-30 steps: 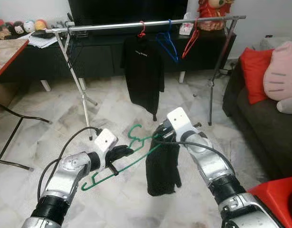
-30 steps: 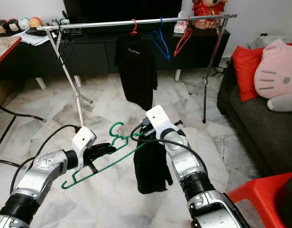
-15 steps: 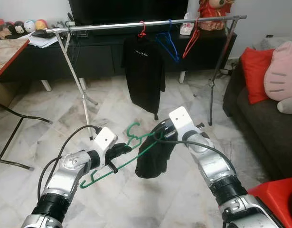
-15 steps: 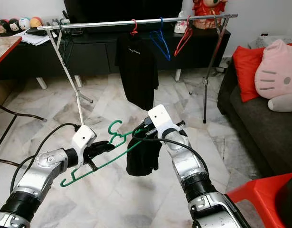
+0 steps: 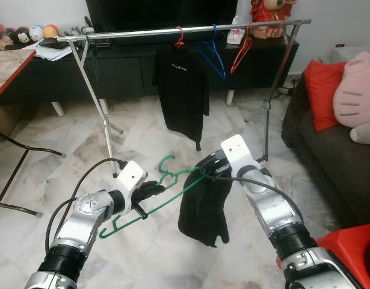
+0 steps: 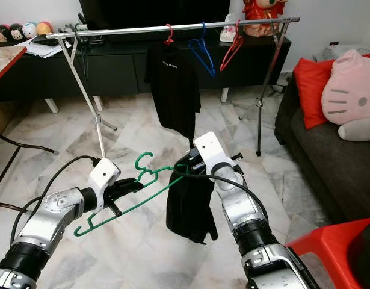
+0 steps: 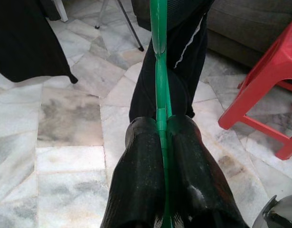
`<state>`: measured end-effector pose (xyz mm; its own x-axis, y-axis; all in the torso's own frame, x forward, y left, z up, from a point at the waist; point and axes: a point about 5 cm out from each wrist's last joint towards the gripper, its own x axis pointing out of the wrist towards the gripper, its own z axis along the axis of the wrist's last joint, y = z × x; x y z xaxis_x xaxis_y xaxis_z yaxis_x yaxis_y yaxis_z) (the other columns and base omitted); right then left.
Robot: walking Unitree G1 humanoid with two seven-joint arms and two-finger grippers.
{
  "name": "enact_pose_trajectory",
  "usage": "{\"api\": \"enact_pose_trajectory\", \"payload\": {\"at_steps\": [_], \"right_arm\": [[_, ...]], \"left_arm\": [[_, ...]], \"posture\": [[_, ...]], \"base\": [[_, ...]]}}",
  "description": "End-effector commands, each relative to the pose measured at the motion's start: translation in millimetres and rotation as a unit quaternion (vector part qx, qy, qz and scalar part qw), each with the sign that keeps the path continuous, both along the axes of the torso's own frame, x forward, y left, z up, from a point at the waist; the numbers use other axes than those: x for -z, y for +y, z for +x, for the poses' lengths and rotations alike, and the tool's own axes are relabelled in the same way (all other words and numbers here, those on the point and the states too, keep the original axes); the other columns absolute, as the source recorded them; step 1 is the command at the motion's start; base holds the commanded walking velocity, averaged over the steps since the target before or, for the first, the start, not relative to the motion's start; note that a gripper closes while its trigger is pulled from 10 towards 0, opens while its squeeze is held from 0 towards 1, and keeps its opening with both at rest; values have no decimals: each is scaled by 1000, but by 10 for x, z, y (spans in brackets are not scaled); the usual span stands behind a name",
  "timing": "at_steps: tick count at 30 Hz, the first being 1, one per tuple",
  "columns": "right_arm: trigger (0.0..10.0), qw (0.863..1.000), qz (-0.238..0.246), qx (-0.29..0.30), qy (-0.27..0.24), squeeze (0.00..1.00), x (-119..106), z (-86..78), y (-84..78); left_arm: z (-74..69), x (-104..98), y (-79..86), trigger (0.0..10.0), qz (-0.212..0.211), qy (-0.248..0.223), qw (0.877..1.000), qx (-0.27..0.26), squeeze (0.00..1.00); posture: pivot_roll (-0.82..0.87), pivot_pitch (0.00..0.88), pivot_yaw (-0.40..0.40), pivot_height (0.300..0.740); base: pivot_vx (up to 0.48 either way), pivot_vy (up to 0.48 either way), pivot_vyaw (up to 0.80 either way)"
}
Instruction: Hang hanger
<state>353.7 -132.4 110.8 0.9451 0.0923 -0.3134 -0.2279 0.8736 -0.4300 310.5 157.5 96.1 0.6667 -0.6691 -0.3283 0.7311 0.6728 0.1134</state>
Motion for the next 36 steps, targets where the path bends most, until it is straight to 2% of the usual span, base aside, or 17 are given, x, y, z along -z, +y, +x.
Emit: {"api": "enact_pose_trajectory", "payload": {"at_steps": [1, 6, 15, 17, 20, 25, 30, 36], "right_arm": [[10000, 1000, 9, -14, -3, 0, -40, -14, 51], [10000, 998, 21, -56, -7, 0, -131, -46, 203], [10000, 997, 30, -72, -7, 0, -187, -146, 279], [10000, 995, 32, -94, 2, 0, -175, -224, 319], [10000, 994, 28, -108, 4, 0, -165, -239, 317], [10000, 990, 17, -140, 0, 0, -195, -223, 323], [10000, 987, 0, -164, -1, 0, -251, -197, 331], [10000, 978, -7, -210, 1, 0, -316, -229, 419]], "left_arm": [[14, -59, 1, 10000, 1, -15, 1000, 0, 0], [-24, -52, -70, 10000, -17, -1, 999, 29, 0], [-34, -92, -136, 10000, -43, 8, 998, 45, 0], [-107, -125, -209, 10000, -79, 28, 993, 84, 0], [-163, -160, -223, 10000, -92, 44, 988, 113, 0], [-278, -147, -166, 10000, -80, 80, 981, 160, 0], [-307, -97, -116, 10000, -57, 91, 981, 164, 0], [-307, -65, -148, 10000, -61, 101, 981, 156, 0]], "posture": [[-28, 19, 8, 740], [-33, 19, 10, 740], [-36, 22, 8, 740], [-41, 23, 9, 740], [-39, 24, 11, 740], [-36, 27, 11, 740], [-35, 28, 10, 740], [-39, 29, 11, 740]], "base": [[0, 0, 0], [0, 0, 0], [0, 0, 0], [0, 0, 0], [0, 0, 0], [0, 0, 0], [0, 0, 0], [0, 0, 0]]}}
